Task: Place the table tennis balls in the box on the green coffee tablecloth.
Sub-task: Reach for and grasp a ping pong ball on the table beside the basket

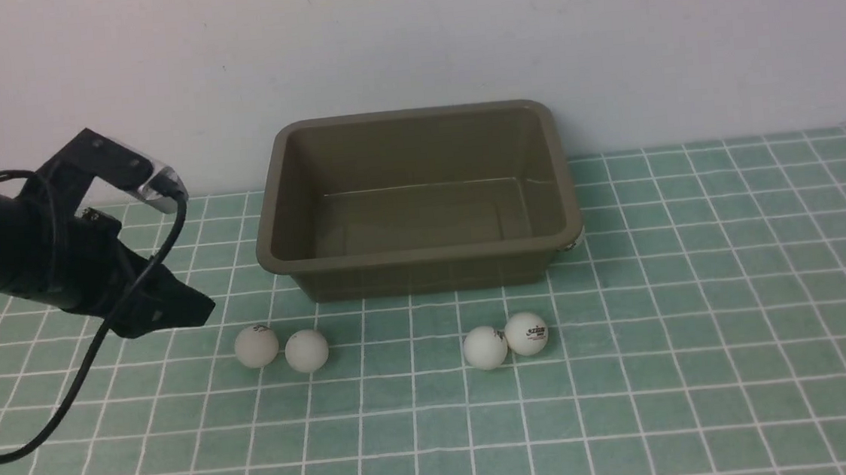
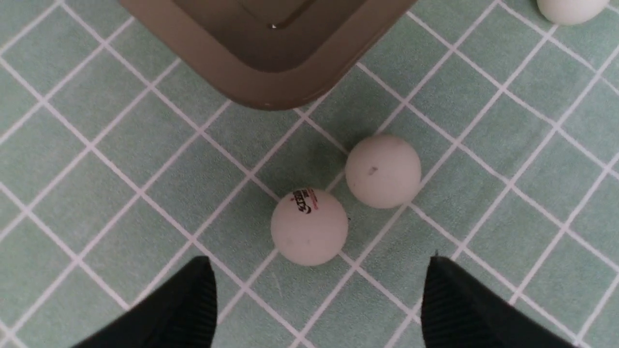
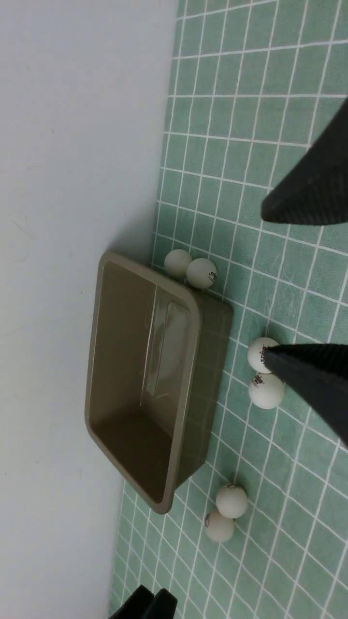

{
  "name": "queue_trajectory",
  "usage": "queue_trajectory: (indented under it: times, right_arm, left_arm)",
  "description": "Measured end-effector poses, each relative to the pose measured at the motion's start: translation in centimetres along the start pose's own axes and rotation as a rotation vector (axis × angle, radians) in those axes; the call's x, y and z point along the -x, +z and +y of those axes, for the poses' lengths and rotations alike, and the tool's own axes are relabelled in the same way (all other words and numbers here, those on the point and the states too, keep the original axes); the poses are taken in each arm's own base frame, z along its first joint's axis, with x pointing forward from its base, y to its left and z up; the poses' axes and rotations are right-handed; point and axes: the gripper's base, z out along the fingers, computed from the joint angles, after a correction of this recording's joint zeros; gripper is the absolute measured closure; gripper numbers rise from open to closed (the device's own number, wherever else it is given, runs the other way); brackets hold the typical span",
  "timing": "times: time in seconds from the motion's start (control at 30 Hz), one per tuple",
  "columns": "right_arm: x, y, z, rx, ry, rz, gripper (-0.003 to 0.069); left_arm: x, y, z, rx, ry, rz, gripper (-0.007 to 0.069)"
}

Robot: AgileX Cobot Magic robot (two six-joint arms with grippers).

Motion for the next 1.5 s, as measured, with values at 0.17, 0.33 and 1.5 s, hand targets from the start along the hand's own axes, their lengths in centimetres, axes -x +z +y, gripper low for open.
queue_trajectory:
  times: [0.17, 0.33, 1.5]
  right_arm:
    - [-0.1, 0.0, 0.0, 0.003, 0.0, 0.007, 0.0344]
    - [-0.2, 0.0, 0.1, 0.008, 0.0, 0.019, 0.0344]
    - [-0.6, 0.0, 0.2, 0.027, 0.01, 0.065, 0.0344]
  left_arm:
    - [0.8, 1.3, -0.6, -0.003, 0.209, 0.002, 0.0114]
    - [1.4, 2.4, -1.1, 0.002, 0.261, 0.003, 0.0114]
    - [-1.6, 10.6, 1.5, 0.09, 0.082, 0.135, 0.0279]
